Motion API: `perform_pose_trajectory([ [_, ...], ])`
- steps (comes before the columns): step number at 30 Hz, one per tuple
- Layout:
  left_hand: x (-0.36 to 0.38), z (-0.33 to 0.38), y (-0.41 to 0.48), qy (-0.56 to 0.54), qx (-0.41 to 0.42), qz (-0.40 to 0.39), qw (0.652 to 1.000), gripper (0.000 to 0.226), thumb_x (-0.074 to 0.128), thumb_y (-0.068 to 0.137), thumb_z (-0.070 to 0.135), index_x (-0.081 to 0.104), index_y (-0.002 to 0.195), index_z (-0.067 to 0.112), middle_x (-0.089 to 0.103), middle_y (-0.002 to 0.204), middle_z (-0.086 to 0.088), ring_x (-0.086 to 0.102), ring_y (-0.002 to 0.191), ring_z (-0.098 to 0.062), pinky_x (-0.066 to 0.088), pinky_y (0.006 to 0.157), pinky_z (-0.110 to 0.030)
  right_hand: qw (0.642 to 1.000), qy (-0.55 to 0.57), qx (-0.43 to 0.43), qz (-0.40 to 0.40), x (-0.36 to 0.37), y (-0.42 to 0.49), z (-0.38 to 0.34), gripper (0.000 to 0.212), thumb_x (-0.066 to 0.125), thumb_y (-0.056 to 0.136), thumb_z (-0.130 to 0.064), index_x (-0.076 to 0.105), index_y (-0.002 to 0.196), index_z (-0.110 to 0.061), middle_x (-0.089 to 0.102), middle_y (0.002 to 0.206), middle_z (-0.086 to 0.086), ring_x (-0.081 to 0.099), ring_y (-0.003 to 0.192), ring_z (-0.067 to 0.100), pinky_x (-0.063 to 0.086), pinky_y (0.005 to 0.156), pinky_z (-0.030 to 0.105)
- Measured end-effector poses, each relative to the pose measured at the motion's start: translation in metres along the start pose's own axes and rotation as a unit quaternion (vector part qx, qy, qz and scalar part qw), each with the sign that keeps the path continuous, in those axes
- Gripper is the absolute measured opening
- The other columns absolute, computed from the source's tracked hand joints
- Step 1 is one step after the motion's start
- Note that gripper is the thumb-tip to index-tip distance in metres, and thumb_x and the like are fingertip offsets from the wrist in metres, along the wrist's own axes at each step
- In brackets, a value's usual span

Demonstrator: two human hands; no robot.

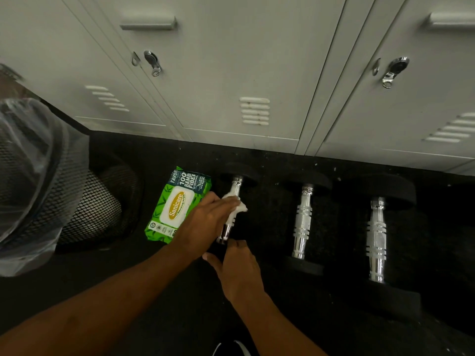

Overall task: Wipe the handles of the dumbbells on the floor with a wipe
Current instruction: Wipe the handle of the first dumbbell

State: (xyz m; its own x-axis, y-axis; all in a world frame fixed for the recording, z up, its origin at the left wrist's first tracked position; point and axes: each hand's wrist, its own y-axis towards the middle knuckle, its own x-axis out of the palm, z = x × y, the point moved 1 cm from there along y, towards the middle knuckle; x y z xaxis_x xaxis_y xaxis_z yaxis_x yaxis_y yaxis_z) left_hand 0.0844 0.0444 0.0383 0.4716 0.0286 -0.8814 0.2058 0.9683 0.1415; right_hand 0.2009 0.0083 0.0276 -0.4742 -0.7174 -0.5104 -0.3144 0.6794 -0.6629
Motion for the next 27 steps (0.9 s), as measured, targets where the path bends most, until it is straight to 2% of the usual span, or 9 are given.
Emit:
perform_pose_trajectory([
  [2, 0.002, -0.007, 0.005, 0.006, -0.039, 0.028, 0.999, 0.034, 0.051, 0.091, 0.01, 0.066, 0.121, 0.012, 0.069, 0.107, -0.002, 0.052, 0.086, -0.01, 0.05, 0.071, -0.028, 1.0, 0.002, -0.001, -0.004, -0.001, 0.0, 0.001, 0.072, 0.052, 0.086, -0.059, 0.04, 0.139, -0.012, 0.041, 0.143, 0.012, 0.04, 0.134, 0.023, 0.039, 0.107, 0.034],
  [4, 0.005, -0.012, 0.008, -0.016, -0.17, 0.086, 0.982, 0.026, 0.052, 0.097, 0.014, 0.068, 0.118, 0.017, 0.067, 0.102, 0.003, 0.056, 0.085, -0.012, 0.045, 0.073, -0.025, 1.0, -0.001, -0.006, -0.006, -0.001, 0.001, 0.003, 0.073, 0.051, 0.087, -0.059, 0.039, 0.14, -0.01, 0.041, 0.143, 0.013, 0.039, 0.134, 0.024, 0.039, 0.106, 0.035],
  [6, 0.014, -0.018, 0.01, -0.049, -0.322, 0.127, 0.937, 0.025, 0.051, 0.1, 0.023, 0.069, 0.115, 0.019, 0.071, 0.098, -0.002, 0.062, 0.087, -0.014, 0.045, 0.077, -0.026, 1.0, 0.0, -0.008, -0.009, -0.001, 0.001, 0.003, 0.075, 0.051, 0.087, -0.059, 0.038, 0.141, -0.009, 0.04, 0.144, 0.013, 0.037, 0.135, 0.024, 0.038, 0.108, 0.035],
  [9, 0.033, -0.023, 0.011, -0.16, -0.425, 0.112, 0.884, 0.026, 0.053, 0.098, 0.027, 0.072, 0.113, 0.019, 0.075, 0.098, -0.003, 0.068, 0.089, -0.017, 0.053, 0.082, -0.03, 1.0, 0.003, -0.007, -0.014, -0.001, 0.002, 0.004, 0.076, 0.051, 0.087, -0.06, 0.036, 0.142, -0.01, 0.038, 0.146, 0.013, 0.036, 0.137, 0.024, 0.036, 0.109, 0.035],
  [14, 0.042, -0.028, 0.026, -0.245, -0.462, 0.051, 0.851, 0.025, 0.056, 0.097, 0.034, 0.073, 0.108, 0.019, 0.074, 0.092, -0.004, 0.065, 0.082, -0.016, 0.054, 0.082, -0.034, 1.0, -0.006, -0.01, -0.012, -0.001, 0.002, 0.004, 0.075, 0.051, 0.086, -0.06, 0.038, 0.141, -0.01, 0.04, 0.145, 0.013, 0.038, 0.135, 0.024, 0.038, 0.108, 0.035],
  [22, 0.047, -0.025, 0.039, -0.358, -0.508, 0.047, 0.782, 0.034, 0.046, 0.099, 0.033, 0.072, 0.09, 0.013, 0.073, 0.094, -0.011, 0.067, 0.089, -0.024, 0.052, 0.083, -0.039, 1.0, -0.004, -0.012, -0.014, -0.001, 0.002, 0.004, 0.075, 0.051, 0.086, -0.061, 0.038, 0.141, -0.011, 0.04, 0.144, 0.013, 0.04, 0.133, 0.023, 0.04, 0.107, 0.035],
  [24, 0.045, -0.033, 0.04, -0.373, -0.506, 0.034, 0.777, 0.025, 0.05, 0.094, 0.021, 0.072, 0.084, 0.015, 0.073, 0.096, -0.008, 0.068, 0.089, -0.021, 0.054, 0.082, -0.035, 1.0, -0.005, -0.012, -0.014, -0.001, 0.003, 0.005, 0.075, 0.05, 0.086, -0.061, 0.037, 0.142, -0.012, 0.039, 0.146, 0.013, 0.04, 0.134, 0.024, 0.04, 0.107, 0.035],
  [25, 0.042, -0.034, 0.042, -0.362, -0.499, 0.012, 0.787, 0.024, 0.05, 0.094, 0.011, 0.071, 0.085, 0.019, 0.072, 0.096, -0.005, 0.067, 0.088, -0.016, 0.054, 0.078, -0.027, 1.0, -0.007, -0.011, -0.015, -0.001, 0.003, 0.005, 0.076, 0.05, 0.086, -0.061, 0.036, 0.142, -0.012, 0.038, 0.146, 0.013, 0.04, 0.134, 0.024, 0.04, 0.107, 0.035],
  [27, 0.042, -0.038, 0.039, -0.355, -0.505, 0.002, 0.787, 0.028, 0.048, 0.093, 0.004, 0.072, 0.095, 0.018, 0.072, 0.096, -0.003, 0.068, 0.091, -0.017, 0.055, 0.077, -0.023, 1.0, -0.01, -0.008, -0.018, 0.0, 0.003, 0.005, 0.077, 0.05, 0.086, -0.061, 0.035, 0.143, -0.013, 0.036, 0.148, 0.013, 0.04, 0.134, 0.023, 0.04, 0.107, 0.035],
])
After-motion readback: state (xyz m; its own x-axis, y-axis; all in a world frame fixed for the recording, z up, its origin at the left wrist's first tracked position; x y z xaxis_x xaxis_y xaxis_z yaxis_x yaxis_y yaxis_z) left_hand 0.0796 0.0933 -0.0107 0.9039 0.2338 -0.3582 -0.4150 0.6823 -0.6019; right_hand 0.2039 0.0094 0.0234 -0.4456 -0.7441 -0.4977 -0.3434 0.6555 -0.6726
